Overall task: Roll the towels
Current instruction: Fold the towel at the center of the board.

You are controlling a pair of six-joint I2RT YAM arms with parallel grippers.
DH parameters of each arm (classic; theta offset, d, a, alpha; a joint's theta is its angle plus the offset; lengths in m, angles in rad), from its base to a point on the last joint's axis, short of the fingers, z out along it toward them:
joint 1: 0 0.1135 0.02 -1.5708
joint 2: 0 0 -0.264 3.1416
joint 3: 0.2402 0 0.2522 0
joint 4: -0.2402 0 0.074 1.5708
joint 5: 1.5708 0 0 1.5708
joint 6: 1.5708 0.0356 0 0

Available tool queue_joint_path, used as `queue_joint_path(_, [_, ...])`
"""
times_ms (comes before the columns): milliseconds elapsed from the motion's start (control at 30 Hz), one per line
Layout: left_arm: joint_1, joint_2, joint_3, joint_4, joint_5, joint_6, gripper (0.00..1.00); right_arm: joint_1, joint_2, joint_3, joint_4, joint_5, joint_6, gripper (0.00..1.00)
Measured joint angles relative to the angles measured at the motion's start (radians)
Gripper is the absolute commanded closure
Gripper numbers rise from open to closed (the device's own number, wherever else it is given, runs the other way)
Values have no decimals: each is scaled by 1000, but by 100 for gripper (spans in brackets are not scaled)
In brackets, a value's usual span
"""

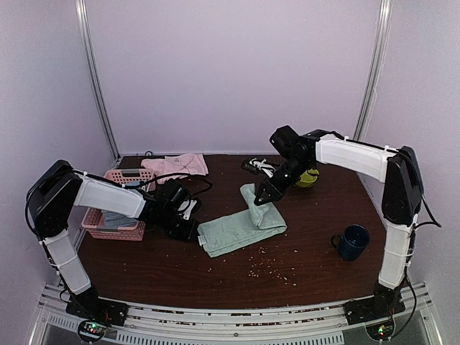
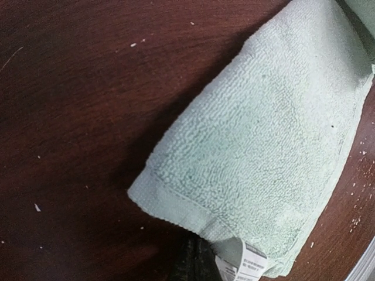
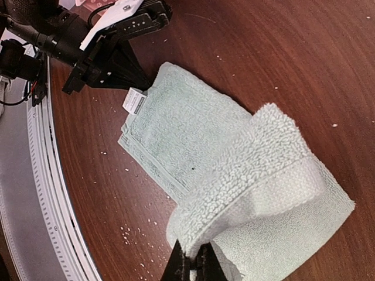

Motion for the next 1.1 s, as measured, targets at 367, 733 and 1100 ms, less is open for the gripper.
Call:
queue_joint_path(367, [-1,-13,-25,29,0,-1,99,82,108,49,-9,-35,51,100])
queue_joint_path(733, [-1,-63,-82,52,0,-23,97,137,224,141,19,-26,138,100])
queue_joint_path(1100, [-1,-97,-134,114,27,-61,97,190,282,209,26,-36,179,100])
